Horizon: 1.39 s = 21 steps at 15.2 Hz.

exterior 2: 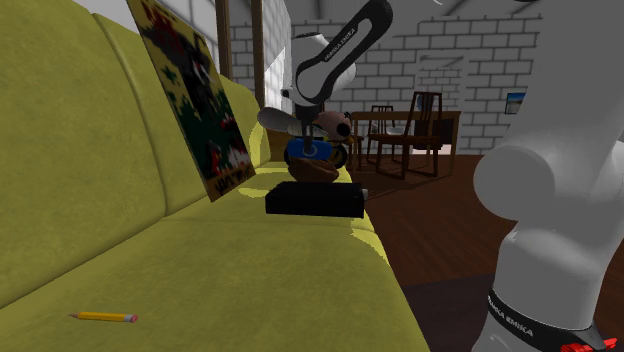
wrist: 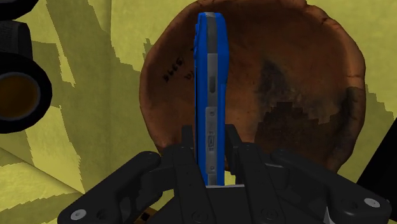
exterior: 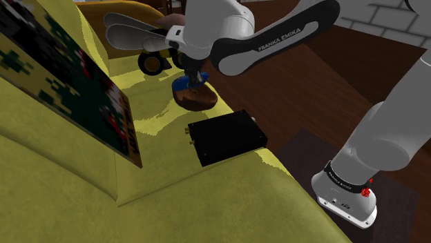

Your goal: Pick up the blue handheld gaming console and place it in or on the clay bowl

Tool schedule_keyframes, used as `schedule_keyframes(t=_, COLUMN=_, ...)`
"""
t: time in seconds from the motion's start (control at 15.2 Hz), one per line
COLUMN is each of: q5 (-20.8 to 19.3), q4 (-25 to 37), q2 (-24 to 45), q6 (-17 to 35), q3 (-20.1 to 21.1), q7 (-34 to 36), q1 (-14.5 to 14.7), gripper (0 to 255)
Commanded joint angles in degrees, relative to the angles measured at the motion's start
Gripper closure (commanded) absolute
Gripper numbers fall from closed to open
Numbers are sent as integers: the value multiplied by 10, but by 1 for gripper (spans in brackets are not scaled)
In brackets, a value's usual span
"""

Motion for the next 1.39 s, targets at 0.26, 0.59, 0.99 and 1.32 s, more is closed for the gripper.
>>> schedule_keyframes(t=0.26, q5=-1, q4=-2, q2=0, q6=2, q3=0, q7=1, q1=0, gripper=255)
schedule_keyframes(t=0.59, q5=-1, q4=-2, q2=0, q6=1, q3=0, q7=1, q1=0, gripper=0)
schedule_keyframes(t=0.99, q5=43, q4=4, q2=-55, q6=-51, q3=4, q7=-27, q1=11, gripper=0)
schedule_keyframes(t=1.32, q5=43, q4=4, q2=-55, q6=-51, q3=4, q7=-27, q1=11, gripper=0)
